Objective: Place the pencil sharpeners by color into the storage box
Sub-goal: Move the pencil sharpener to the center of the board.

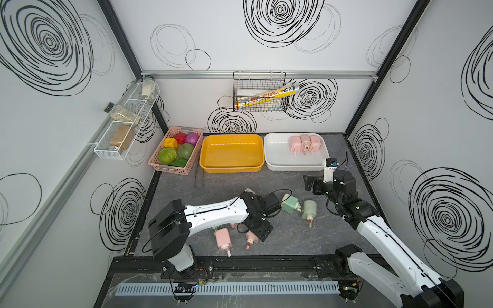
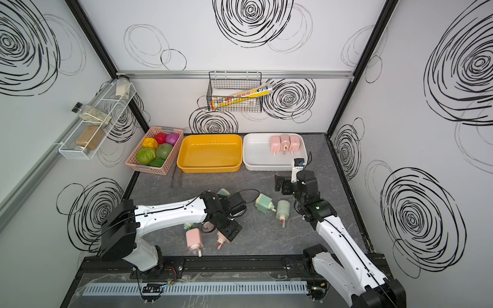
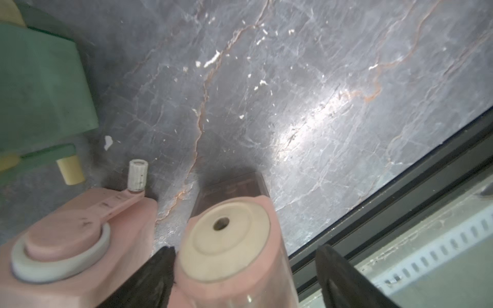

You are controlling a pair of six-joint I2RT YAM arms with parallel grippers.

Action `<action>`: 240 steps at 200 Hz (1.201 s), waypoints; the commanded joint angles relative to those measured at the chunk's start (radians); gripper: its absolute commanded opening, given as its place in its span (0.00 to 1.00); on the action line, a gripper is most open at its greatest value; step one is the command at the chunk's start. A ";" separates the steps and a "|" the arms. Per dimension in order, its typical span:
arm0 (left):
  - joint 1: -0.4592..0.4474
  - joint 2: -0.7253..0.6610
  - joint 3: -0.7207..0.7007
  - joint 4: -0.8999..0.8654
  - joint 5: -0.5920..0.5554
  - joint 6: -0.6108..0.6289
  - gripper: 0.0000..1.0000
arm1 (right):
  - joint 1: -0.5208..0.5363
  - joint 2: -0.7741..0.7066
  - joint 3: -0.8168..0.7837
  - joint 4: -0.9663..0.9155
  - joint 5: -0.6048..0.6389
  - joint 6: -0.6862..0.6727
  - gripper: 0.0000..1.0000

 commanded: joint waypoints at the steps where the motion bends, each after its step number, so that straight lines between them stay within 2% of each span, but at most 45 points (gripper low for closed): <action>1: -0.001 0.019 0.007 0.012 -0.008 0.001 0.82 | 0.000 -0.009 0.004 -0.007 0.011 -0.003 1.00; 32: 0.008 0.037 0.020 0.035 -0.015 -0.008 0.70 | 0.001 -0.009 0.006 -0.009 0.010 -0.006 1.00; 60: 0.030 0.048 0.034 0.068 -0.014 -0.023 0.67 | 0.001 -0.009 0.002 -0.008 0.003 -0.006 1.00; 88: 0.065 0.068 0.056 0.162 0.046 -0.088 0.59 | 0.000 -0.003 -0.004 0.003 -0.012 -0.006 1.00; 160: 0.093 0.212 0.219 0.163 -0.054 -0.141 0.54 | 0.001 0.016 -0.008 0.008 -0.037 -0.010 1.00; 198: 0.095 0.264 0.264 0.144 -0.076 -0.143 0.60 | 0.001 0.017 -0.013 0.011 -0.082 -0.012 1.00; 227: 0.101 0.230 0.260 0.155 -0.063 -0.135 0.71 | 0.004 0.018 -0.010 0.001 -0.130 -0.006 1.00; 240: 0.107 0.200 0.250 0.163 -0.045 -0.128 0.81 | 0.006 0.020 -0.006 -0.016 -0.162 0.005 1.00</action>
